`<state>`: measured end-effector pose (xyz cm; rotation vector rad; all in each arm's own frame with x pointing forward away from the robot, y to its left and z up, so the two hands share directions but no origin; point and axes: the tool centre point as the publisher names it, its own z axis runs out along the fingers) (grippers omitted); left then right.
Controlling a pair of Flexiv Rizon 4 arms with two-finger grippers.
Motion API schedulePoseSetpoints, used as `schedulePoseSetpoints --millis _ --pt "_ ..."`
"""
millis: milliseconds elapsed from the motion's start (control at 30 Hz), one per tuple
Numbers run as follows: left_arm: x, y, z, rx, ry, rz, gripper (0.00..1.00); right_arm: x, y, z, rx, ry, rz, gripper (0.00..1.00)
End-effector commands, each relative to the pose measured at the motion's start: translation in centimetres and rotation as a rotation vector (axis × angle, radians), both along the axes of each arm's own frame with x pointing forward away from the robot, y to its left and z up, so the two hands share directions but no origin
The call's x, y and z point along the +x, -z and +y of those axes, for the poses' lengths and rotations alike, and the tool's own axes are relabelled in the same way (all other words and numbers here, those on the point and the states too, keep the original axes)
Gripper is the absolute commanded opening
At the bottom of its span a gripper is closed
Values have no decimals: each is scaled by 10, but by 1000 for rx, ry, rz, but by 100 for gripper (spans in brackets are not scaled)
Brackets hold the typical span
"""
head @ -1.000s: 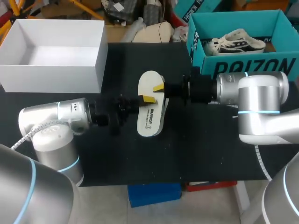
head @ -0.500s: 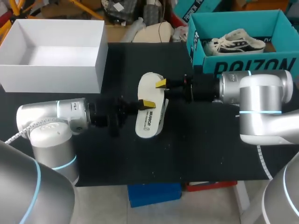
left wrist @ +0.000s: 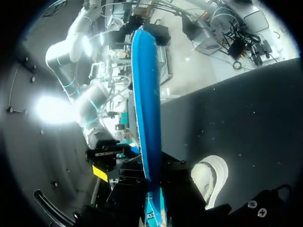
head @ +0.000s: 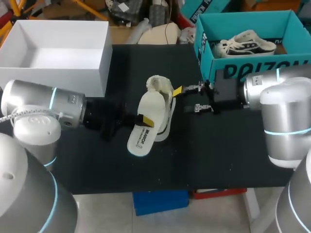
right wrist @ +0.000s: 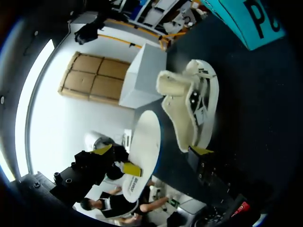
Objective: Take the shoe out of the shoebox, open the shoe tongue, remove and reinsert the insole, then place the shoe into the shoebox
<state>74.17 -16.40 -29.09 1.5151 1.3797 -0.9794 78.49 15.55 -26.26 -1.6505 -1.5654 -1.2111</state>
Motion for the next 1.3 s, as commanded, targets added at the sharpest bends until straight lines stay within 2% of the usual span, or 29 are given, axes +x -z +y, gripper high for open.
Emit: schedulePoseSetpoints --millis 33,467,633,867,1233,1300 --pt "2 -9 9 141 25 10 0 -8 -13 -12 -103 14 23 100" --pt "2 -9 9 141 25 10 0 -8 -13 -12 -103 14 23 100" --pt "-10 5 28 226 71 161 0 -6 -12 -23 -200 -45 -24 100" --pt "-23 14 29 255 117 275 0 -17 -21 -34 -272 -98 -105 100" --pt "-31 18 19 300 182 329 0 -45 -30 -51 -370 -101 -186 100" --pt "-31 18 18 314 192 324 0 -45 -30 -51 -370 -101 -186 100"
